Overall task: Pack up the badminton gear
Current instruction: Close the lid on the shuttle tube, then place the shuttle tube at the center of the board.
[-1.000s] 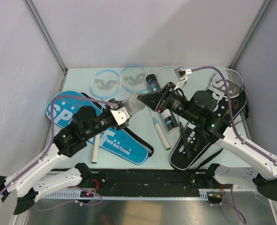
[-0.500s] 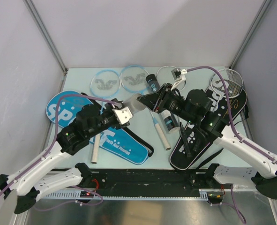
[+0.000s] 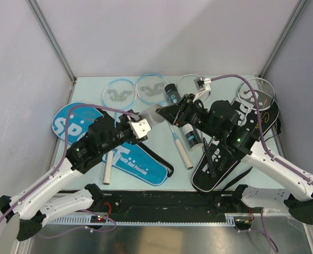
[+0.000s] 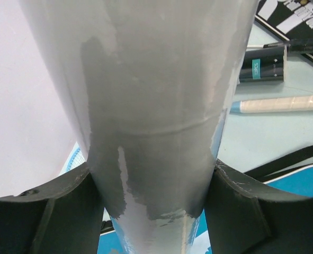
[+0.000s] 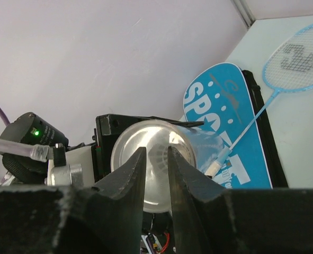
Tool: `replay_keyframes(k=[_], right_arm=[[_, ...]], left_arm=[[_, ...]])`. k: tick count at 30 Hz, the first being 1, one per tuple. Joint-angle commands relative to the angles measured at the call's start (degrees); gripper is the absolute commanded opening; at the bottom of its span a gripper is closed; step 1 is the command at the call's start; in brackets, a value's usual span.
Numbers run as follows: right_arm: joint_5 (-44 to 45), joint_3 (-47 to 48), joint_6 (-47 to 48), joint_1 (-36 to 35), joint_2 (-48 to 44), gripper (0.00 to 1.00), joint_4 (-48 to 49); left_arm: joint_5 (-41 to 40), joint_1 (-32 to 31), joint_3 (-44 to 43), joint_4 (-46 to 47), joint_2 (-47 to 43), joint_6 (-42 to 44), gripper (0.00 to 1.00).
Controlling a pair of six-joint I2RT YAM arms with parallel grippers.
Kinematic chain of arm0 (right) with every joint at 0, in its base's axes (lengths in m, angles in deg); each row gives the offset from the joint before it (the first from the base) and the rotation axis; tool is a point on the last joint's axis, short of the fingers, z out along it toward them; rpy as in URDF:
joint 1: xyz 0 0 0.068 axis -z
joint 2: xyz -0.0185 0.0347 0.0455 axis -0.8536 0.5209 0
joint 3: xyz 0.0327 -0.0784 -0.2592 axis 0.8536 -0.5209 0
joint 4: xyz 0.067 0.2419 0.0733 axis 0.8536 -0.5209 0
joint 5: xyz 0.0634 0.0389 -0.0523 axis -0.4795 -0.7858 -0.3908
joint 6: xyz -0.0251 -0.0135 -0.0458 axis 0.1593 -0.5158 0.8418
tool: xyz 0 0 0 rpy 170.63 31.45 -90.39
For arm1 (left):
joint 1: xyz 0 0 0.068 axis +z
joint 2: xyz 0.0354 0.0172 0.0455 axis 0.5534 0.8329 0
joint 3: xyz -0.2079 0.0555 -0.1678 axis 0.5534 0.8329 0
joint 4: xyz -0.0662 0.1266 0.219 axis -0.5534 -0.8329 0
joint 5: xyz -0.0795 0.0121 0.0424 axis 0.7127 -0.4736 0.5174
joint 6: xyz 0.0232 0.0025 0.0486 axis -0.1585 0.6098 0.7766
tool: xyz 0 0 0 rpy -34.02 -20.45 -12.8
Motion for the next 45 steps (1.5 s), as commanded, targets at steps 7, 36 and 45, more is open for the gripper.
replay_keyframes(k=[7, 36, 45], right_arm=[[-1.84, -0.50, 5.47, 1.36, -10.45, 0.37, 6.50], [10.70, -22.30, 15.65, 3.64, -24.63, 0.65, -9.48], [8.79, -22.47, 15.71, 6.89, -19.02, 0.66, -9.93]], left_arm=[[1.79, 1.21, -2.08, 15.08, -1.40, -7.26, 0.45], [-8.20, 18.35, -12.39, 22.97, 37.70, -77.24, 0.51], [-9.51, 21.13, -13.21, 23.12, 50.48, -85.42, 0.60]])
